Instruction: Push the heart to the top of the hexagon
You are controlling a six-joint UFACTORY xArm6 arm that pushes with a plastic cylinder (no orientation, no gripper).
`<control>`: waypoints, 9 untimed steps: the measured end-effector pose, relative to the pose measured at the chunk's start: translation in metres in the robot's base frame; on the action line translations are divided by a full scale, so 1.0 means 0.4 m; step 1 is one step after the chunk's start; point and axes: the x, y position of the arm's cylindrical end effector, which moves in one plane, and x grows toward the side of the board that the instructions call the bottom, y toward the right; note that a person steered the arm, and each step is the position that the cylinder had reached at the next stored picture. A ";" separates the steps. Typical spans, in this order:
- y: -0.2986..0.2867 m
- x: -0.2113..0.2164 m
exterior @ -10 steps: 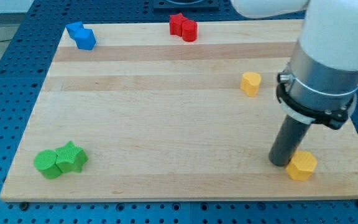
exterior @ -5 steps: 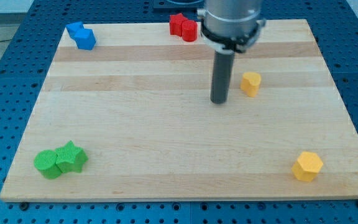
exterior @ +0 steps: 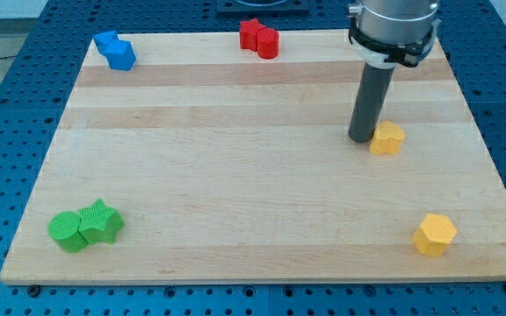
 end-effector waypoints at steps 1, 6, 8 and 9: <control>0.024 -0.022; 0.128 -0.030; 0.194 -0.052; 0.225 -0.032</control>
